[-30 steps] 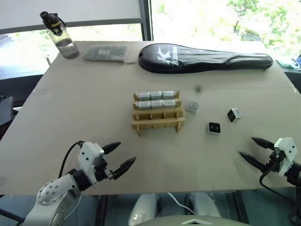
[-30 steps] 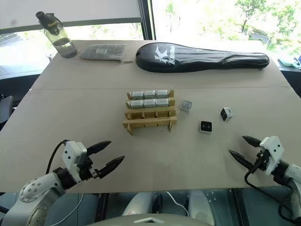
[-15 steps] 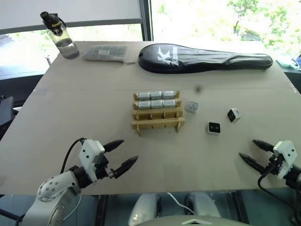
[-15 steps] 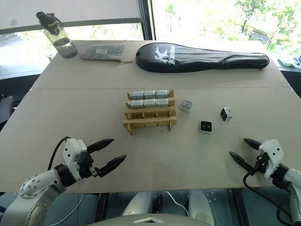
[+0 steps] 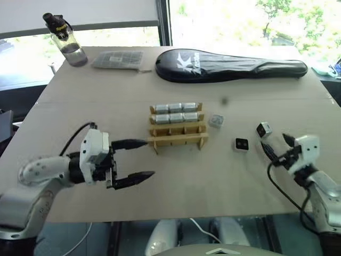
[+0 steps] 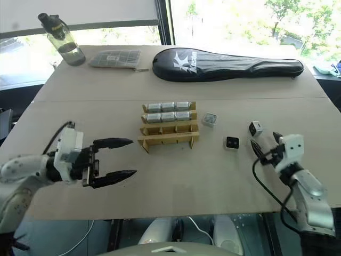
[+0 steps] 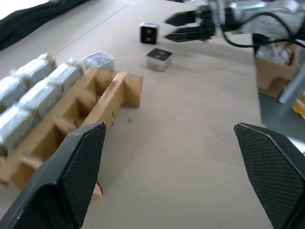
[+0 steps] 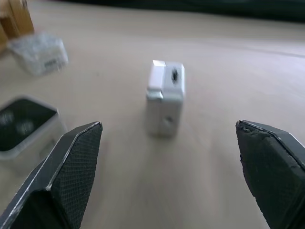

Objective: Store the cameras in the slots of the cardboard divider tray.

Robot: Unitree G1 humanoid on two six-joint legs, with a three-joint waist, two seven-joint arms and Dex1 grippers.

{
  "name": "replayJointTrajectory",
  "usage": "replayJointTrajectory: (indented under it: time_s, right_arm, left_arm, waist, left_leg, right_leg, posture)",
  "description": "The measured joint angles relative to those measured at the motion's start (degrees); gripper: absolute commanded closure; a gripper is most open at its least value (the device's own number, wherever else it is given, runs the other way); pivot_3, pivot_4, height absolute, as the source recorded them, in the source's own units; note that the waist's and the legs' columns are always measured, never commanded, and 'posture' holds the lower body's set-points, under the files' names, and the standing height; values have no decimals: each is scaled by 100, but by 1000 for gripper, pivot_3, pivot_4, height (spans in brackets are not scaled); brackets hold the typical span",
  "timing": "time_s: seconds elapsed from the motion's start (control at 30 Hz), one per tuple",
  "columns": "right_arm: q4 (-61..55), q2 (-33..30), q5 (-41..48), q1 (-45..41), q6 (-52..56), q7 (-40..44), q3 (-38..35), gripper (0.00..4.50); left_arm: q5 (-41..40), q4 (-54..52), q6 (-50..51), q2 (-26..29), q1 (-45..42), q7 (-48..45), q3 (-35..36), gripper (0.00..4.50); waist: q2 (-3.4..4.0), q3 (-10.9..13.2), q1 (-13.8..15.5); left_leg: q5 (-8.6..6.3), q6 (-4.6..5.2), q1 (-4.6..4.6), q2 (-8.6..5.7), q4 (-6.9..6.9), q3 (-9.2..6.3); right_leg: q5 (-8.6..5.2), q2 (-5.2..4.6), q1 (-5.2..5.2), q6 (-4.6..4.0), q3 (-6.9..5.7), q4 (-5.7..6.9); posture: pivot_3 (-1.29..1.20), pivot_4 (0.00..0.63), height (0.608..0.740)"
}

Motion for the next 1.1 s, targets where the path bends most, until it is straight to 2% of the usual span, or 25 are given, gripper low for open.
replayJointTrajectory:
  time_s: [0.1, 0.23, 0.37, 0.53, 0.6, 0.97, 1.1]
  right_arm:
    - [49, 159, -172, -433, 253, -532, 19, 19]
    - [242, 160, -242, -592, 479, -679, 23, 19]
    - [301, 164, -238, -619, 617, -677, 30, 922]
    - [346, 163, -272, -622, 543, -667, 26, 3319]
    - [336, 156, -282, -642, 525, -666, 27, 3823]
    - [345, 145, -52, -740, 681, -489, 6, 3826]
    - [338, 90, 25, -1196, 694, -108, 261, 3826]
  left_arm:
    - [87, 208, -165, 141, -435, -276, -9, 37]
    - [399, 377, -529, 124, -683, -467, -70, 37]
    - [617, 536, -727, 77, -717, -505, -188, 0]
    - [705, 732, -870, -26, -729, -516, -253, 0]
    - [707, 735, -885, -42, -739, -515, -253, 0]
    - [858, 1207, -1125, -51, -694, -583, -90, 0]
    - [870, 1330, -1164, -50, -630, -586, 67, 0]
  waist:
    - [0, 0, 4]
    - [0, 1, 5]
    - [0, 1, -30]
    - [0, 1, -97]
    - [-2, 0, -112]
    - [-2, 0, -125]
    - [-1, 1, -153]
  left_leg:
    - [1, -1, -2, -2, 0, 0]
    - [1, -1, -10, -5, -3, 0]
    - [1, -1, -12, -6, 0, 1]
    - [2, -1, -10, -5, 4, 1]
    - [2, -1, -9, -5, 4, 1]
    - [2, 0, -9, -5, 5, 0]
    - [2, 0, -8, -4, 5, 1]
  right_leg:
    - [0, 5, -3, 0, -1, 1]
    - [0, 7, -8, 0, -1, -5]
    - [0, 7, -11, 1, -1, 1]
    - [0, 8, -10, 2, -1, 11]
    - [0, 8, -9, 2, -1, 11]
    - [1, 8, -11, 2, 0, 12]
    - [1, 8, -14, 2, 1, 14]
  posture:
    - [0, 150, 740]
    - [0, 150, 740]
    - [0, 150, 740]
    - [0, 150, 740]
    - [0, 150, 740]
    - [0, 150, 740]
    - [0, 150, 740]
